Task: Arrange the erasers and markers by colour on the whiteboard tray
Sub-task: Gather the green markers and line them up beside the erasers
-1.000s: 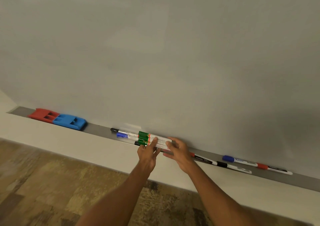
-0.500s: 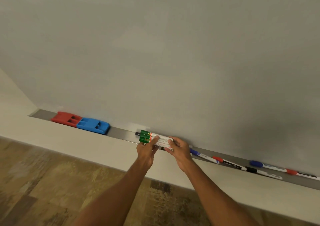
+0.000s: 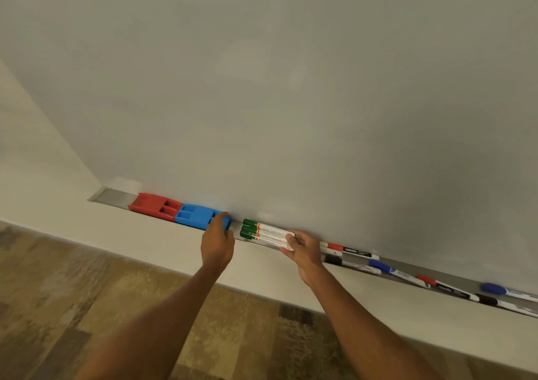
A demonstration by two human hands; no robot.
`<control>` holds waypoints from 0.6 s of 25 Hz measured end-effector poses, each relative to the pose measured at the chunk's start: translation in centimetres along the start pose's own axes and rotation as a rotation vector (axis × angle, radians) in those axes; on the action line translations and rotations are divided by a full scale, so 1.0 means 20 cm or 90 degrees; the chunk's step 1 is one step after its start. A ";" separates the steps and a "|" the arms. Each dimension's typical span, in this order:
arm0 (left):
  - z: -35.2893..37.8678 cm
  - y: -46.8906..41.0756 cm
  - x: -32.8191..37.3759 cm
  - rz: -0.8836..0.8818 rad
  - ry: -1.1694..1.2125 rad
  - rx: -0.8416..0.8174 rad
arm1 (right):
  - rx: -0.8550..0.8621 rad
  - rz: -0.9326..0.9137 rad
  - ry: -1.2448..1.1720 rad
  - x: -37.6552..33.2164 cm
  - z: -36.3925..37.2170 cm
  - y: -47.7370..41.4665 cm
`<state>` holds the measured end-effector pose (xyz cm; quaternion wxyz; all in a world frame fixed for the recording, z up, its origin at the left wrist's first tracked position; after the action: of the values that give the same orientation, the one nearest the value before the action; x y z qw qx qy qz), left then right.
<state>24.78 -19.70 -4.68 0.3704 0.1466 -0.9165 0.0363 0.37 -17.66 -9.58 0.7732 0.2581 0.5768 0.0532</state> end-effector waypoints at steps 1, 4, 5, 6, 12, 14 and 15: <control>-0.01 -0.02 0.00 0.056 -0.079 -0.004 | 0.014 0.004 0.004 0.01 0.02 -0.01; 0.03 -0.05 -0.01 0.179 -0.256 -0.053 | 0.058 0.011 0.022 0.04 0.05 -0.05; 0.05 -0.06 -0.02 0.194 -0.301 -0.077 | 0.072 0.012 0.032 0.05 0.06 -0.05; 0.08 -0.07 -0.04 0.203 -0.338 -0.100 | 0.082 0.013 0.045 0.05 0.06 -0.06; 0.14 -0.09 -0.09 0.237 -0.450 -0.149 | 0.121 0.023 0.117 0.06 0.09 -0.08; 0.14 -0.08 -0.10 0.239 -0.457 -0.149 | 0.136 0.023 0.153 0.06 0.12 -0.08; 0.15 -0.08 -0.10 0.246 -0.461 -0.145 | 0.141 0.022 0.175 0.05 0.13 -0.08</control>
<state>24.67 -21.28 -8.22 0.0251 -0.0661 -0.9962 -0.0501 2.85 -19.58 -10.72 0.6527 0.3421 0.6749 0.0375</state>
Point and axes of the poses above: each hand's wrist, its own y-axis away from the middle knuckle, its own z-axis out of the palm, x = y × z, the point moved 9 cm from there along -y, towards the middle knuckle, and after that the axes turned 8 degrees about -y, right-handed, at the moved point
